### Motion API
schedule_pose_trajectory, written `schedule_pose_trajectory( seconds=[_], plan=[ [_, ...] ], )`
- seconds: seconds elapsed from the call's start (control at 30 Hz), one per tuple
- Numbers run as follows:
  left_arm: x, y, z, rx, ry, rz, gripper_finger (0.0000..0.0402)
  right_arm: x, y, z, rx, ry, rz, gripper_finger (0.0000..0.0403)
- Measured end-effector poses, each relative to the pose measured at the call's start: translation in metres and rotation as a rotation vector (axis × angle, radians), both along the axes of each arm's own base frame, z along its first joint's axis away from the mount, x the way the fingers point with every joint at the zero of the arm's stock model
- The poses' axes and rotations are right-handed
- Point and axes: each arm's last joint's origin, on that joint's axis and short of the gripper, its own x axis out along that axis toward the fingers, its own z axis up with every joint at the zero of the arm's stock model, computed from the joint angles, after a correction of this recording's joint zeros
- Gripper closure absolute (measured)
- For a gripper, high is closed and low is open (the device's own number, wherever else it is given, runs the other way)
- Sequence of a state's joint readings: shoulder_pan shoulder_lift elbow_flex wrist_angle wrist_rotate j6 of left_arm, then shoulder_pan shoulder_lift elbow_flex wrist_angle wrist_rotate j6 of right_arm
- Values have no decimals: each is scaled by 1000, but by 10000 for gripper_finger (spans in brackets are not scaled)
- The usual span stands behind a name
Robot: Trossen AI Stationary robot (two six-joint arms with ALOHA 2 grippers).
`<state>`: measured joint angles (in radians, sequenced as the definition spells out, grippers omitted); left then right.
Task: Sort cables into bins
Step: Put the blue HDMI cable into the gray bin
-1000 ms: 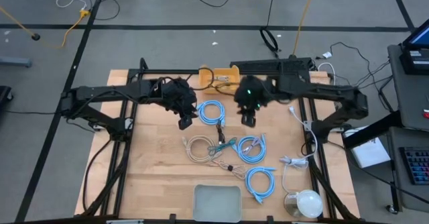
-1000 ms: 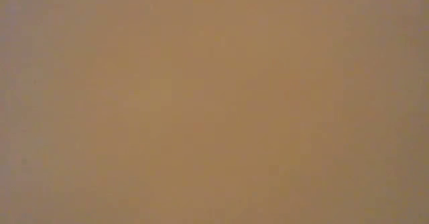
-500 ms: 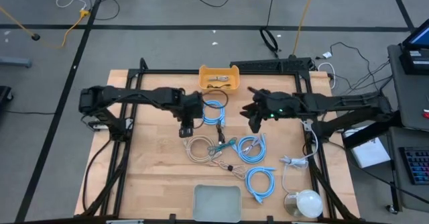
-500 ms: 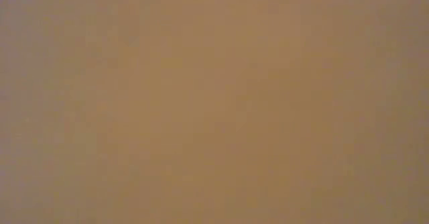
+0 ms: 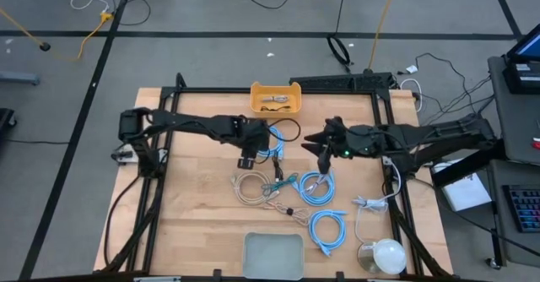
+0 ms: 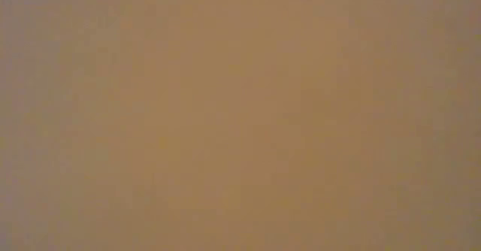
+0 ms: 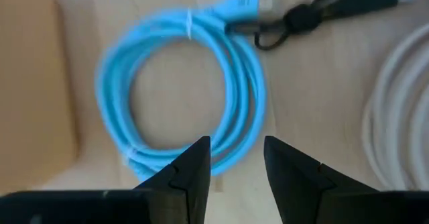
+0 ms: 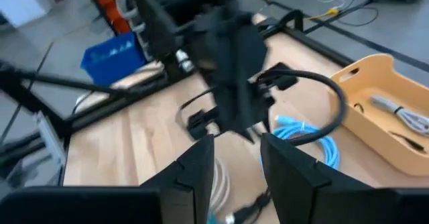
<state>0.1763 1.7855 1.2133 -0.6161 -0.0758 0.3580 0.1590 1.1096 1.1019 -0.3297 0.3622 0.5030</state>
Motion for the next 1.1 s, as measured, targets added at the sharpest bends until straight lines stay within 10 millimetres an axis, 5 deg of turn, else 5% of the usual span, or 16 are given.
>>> schedule_pose_trajectory(
  seconds=[0.23,0.5,1.1],
  plan=[
    [5,11,-25,-38,46,55,256,-36,5,21,-22,-67,62,287],
    [13,6,-22,-2,-14,12,256,-67,-1,38,-54,-152,-42,287],
    [21,3,-64,-106,80,-67,271,-35,6,22,-22,-106,-129,287]
  ],
)
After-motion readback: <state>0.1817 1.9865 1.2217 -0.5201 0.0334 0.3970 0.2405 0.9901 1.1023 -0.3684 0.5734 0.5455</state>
